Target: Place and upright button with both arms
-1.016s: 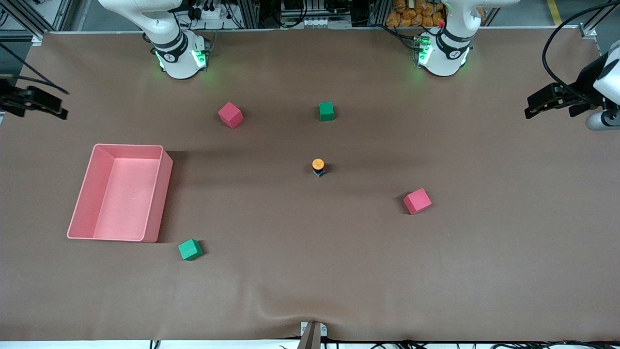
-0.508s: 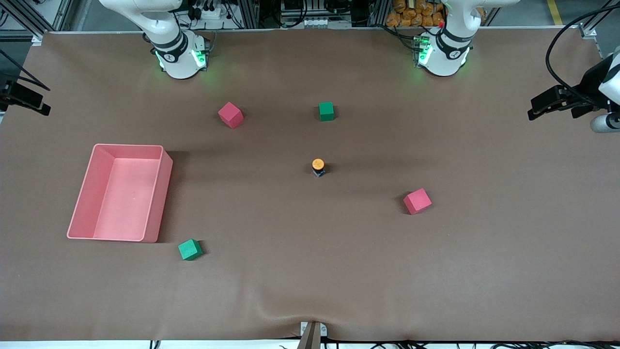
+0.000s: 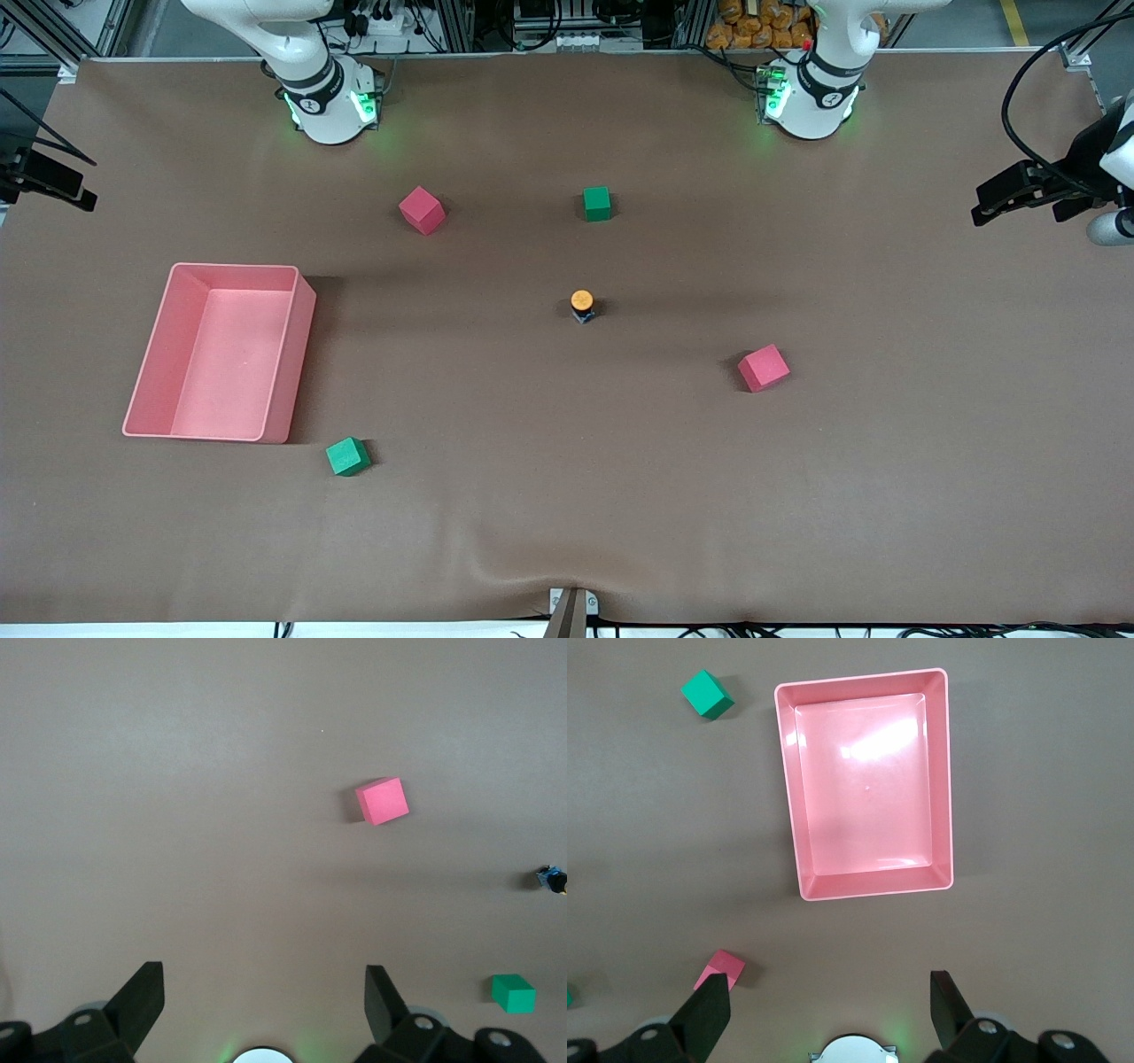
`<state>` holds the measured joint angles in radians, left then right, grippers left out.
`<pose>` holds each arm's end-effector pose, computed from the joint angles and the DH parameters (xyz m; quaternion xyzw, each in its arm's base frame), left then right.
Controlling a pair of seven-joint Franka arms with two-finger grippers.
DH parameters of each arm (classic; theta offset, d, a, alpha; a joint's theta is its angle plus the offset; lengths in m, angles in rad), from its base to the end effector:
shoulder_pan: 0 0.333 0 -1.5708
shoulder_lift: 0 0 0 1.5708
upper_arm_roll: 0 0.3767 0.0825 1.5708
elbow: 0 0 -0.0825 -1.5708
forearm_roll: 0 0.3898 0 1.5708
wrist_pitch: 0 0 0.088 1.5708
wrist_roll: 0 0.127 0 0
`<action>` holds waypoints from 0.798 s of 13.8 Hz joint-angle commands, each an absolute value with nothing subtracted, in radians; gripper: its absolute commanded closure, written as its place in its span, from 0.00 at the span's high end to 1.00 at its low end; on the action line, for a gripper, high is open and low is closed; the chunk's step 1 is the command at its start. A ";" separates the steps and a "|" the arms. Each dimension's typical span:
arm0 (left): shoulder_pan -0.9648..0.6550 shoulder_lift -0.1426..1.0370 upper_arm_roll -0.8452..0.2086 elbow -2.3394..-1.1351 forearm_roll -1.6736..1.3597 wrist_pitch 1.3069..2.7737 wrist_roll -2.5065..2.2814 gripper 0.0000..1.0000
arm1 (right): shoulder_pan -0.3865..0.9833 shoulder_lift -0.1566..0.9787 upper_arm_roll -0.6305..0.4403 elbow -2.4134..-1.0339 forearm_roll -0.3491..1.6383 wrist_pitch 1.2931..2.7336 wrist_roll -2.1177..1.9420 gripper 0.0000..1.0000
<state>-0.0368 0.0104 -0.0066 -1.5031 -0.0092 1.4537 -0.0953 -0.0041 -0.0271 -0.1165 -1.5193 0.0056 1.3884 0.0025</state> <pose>0.5505 -0.0251 0.6815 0.9992 0.0255 -0.0301 0.0025 0.5249 -0.0639 0.6891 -0.9968 0.0610 0.0516 0.0074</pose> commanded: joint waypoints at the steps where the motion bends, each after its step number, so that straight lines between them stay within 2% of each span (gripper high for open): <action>1: -0.031 0.006 -0.014 -1.511 0.003 1.466 -0.086 1.00 | -0.005 -0.040 -0.114 -1.528 0.014 1.388 0.006 1.00; 11: -0.029 0.012 -0.012 -1.511 0.002 1.479 -0.083 1.00 | -0.006 -0.037 -0.115 -1.529 0.035 1.407 -0.091 1.00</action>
<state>-0.0368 0.0166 -0.0066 -1.5053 -0.0092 1.4636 -0.0953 -0.0040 -0.0270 -0.1149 -1.5193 0.0194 1.4028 -0.0725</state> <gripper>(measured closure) 0.000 0.000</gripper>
